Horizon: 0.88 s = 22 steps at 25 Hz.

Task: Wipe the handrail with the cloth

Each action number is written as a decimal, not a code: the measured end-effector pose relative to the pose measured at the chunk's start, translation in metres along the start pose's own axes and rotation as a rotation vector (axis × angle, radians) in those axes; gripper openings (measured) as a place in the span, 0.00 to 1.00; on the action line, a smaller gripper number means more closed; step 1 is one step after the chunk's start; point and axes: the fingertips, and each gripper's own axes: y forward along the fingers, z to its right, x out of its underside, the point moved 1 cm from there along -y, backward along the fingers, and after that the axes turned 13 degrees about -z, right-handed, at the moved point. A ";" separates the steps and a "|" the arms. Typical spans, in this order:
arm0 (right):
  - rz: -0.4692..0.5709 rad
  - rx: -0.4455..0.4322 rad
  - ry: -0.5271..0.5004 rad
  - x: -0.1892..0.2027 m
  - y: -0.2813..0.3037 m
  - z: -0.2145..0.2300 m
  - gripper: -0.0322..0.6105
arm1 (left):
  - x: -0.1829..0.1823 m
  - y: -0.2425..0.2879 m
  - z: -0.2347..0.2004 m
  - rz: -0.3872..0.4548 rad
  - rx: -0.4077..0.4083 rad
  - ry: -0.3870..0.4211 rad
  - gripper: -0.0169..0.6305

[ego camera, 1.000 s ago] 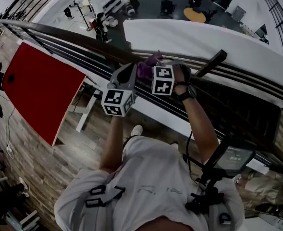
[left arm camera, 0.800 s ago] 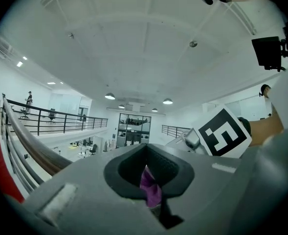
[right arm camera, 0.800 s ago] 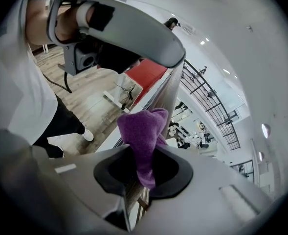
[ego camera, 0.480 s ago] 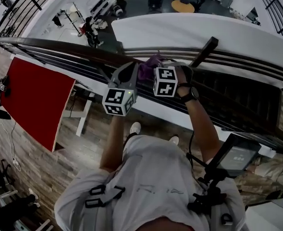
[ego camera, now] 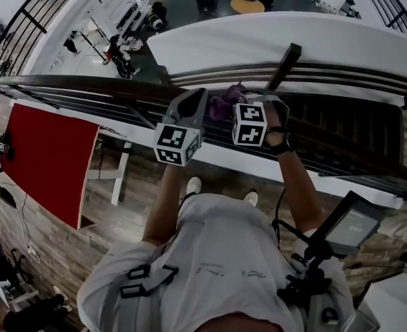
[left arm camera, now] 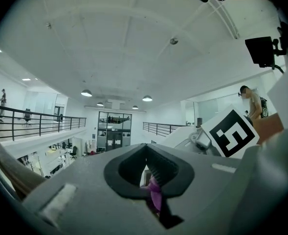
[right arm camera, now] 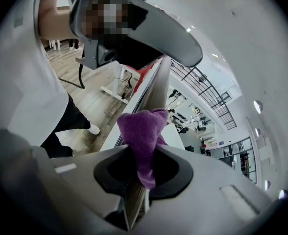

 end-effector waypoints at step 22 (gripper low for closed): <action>-0.251 0.071 0.279 0.208 -0.044 -0.063 0.15 | -0.011 0.080 0.156 -0.047 0.287 0.094 0.02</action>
